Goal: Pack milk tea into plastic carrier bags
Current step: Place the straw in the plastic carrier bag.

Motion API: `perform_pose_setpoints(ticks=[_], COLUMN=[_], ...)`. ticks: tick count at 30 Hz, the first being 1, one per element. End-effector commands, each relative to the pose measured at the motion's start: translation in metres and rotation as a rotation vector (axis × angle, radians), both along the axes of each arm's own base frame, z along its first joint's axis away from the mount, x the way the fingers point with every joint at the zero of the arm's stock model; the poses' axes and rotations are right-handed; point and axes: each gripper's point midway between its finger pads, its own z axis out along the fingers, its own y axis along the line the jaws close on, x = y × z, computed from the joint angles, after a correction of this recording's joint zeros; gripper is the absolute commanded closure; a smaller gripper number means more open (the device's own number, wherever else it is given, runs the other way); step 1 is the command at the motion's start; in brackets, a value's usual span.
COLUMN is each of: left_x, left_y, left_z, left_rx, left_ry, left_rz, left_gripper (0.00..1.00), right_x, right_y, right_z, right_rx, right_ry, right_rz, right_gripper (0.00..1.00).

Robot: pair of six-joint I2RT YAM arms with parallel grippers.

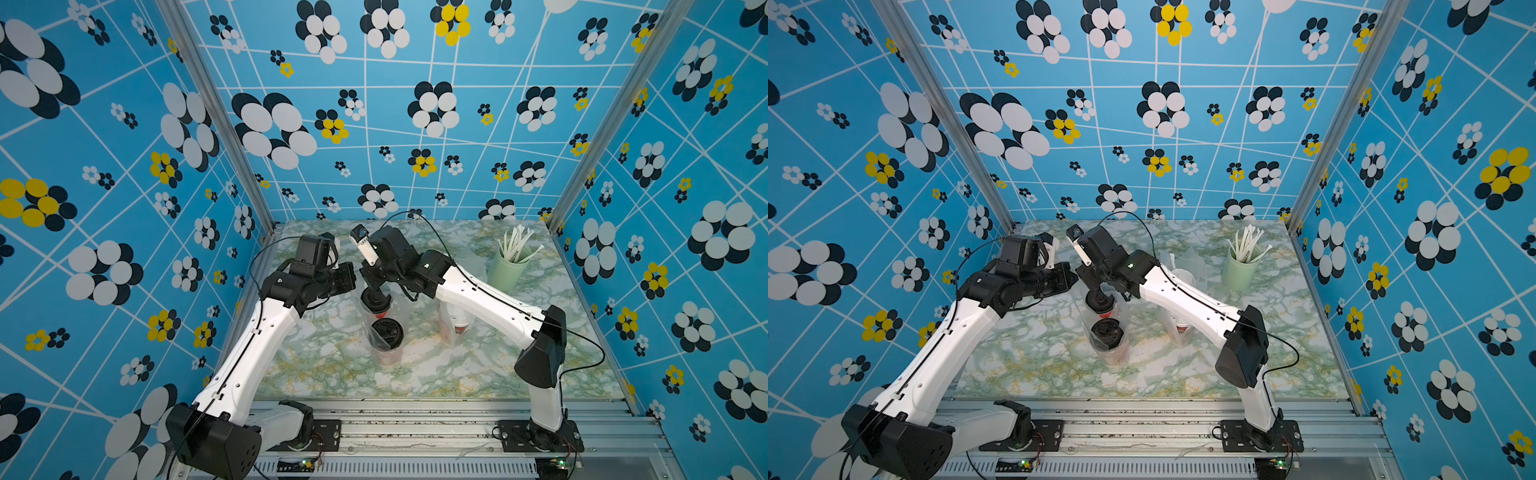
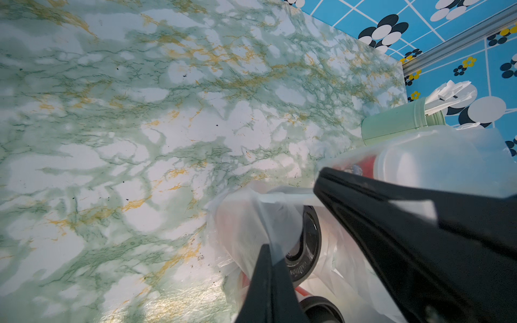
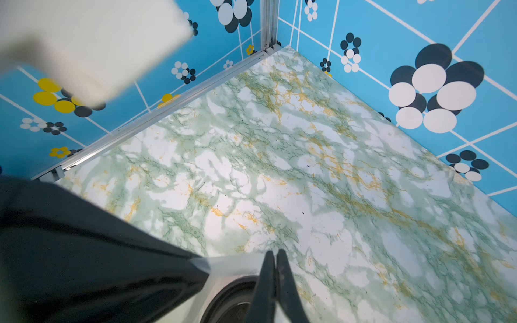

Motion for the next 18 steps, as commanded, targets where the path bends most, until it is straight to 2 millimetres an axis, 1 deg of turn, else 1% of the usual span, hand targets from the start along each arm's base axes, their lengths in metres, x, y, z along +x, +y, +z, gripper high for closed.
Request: perform_pose_setpoints(ticks=[1,5,7,8,9,10,11,13,15,16,18], left_x=[-0.003,-0.003,-0.003,-0.003,-0.003,-0.003,-0.003,-0.004,-0.006,-0.007,-0.011], left_y=[0.001,-0.001,-0.003,-0.004,-0.004,-0.004,-0.004,-0.003,-0.003,-0.002,-0.001], left_z=[0.006,0.004,0.005,0.006,0.007,0.008,0.008,0.012,0.016,0.018,0.022], left_rx=[-0.032,-0.047,-0.064,-0.068,-0.073,-0.073,-0.074,-0.075,-0.075,-0.073,-0.071], left_ry=[-0.019,-0.012,-0.021,-0.024,-0.026,-0.024,-0.024,-0.029,-0.032,-0.032,-0.03], left_rz=[0.005,-0.001,-0.007,-0.007,-0.007,-0.006,-0.005,-0.005,-0.004,-0.005,-0.004], left_gripper=[1.0,1.0,1.0,1.0,1.0,1.0,0.99,0.9,0.78,0.74,0.68], right_x=[0.005,0.004,0.005,0.004,0.004,0.003,0.003,0.0,-0.003,-0.005,-0.008], right_y=[0.005,0.008,0.008,0.007,0.007,0.006,0.005,0.002,-0.003,-0.007,-0.017], right_z=[-0.039,-0.06,-0.064,-0.063,-0.06,-0.053,-0.046,-0.024,-0.001,0.014,0.036], right_rx=[-0.068,-0.075,-0.065,-0.059,-0.05,-0.036,-0.023,0.014,0.048,0.069,0.103], right_ry=[0.016,0.051,0.063,0.064,0.063,0.061,0.057,0.044,0.037,0.032,0.03], right_rz=[-0.001,0.005,0.001,-0.001,-0.003,-0.003,-0.006,-0.008,-0.01,-0.014,-0.022], right_gripper=[1.0,1.0,0.99,0.94,0.85,0.77,0.71,0.62,0.58,0.56,0.55])
